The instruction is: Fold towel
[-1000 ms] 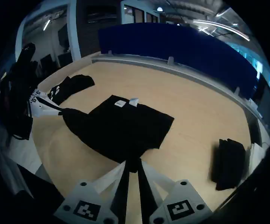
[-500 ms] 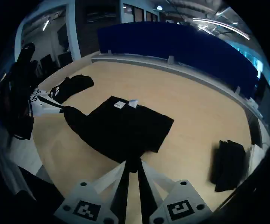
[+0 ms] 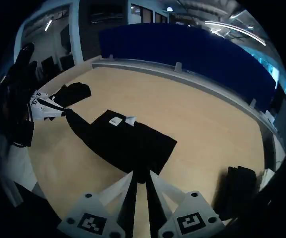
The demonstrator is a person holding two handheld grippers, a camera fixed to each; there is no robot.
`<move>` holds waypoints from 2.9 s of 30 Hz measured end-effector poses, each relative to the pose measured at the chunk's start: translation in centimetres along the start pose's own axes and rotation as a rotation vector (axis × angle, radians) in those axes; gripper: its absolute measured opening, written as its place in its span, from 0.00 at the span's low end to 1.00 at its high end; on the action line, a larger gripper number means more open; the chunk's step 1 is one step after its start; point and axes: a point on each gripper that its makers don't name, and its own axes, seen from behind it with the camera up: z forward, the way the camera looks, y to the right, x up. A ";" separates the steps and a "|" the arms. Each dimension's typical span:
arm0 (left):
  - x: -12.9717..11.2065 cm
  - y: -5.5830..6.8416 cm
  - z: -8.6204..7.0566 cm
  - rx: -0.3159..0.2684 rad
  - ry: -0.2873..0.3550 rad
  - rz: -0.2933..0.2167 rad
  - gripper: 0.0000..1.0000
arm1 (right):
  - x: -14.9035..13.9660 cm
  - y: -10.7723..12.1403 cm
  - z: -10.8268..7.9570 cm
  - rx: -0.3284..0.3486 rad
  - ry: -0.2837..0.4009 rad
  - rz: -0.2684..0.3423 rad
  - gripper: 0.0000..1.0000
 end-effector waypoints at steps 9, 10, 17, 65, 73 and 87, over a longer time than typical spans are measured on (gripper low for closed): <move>1.8 -1.2 2.9 0.007 0.007 0.003 0.09 | 1.3 2.1 2.7 -0.010 -0.016 0.022 0.15; 1.9 -1.2 3.2 0.007 0.007 0.001 0.09 | 1.3 2.3 2.9 -0.011 -0.017 0.026 0.15; 1.4 -1.4 4.6 0.003 -0.006 -0.001 0.09 | 0.9 2.9 4.4 -0.007 -0.036 0.047 0.15; 1.3 -4.3 12.5 0.064 -0.024 -0.015 0.55 | 0.1 7.0 11.0 -0.149 -0.042 0.077 0.59; 1.4 -5.0 12.1 0.077 -0.018 -0.024 0.87 | 0.8 7.9 10.6 -0.176 -0.017 0.097 0.91; 1.3 -5.1 11.2 0.075 -0.011 -0.040 0.91 | 0.5 7.7 9.9 -0.175 -0.015 0.109 0.99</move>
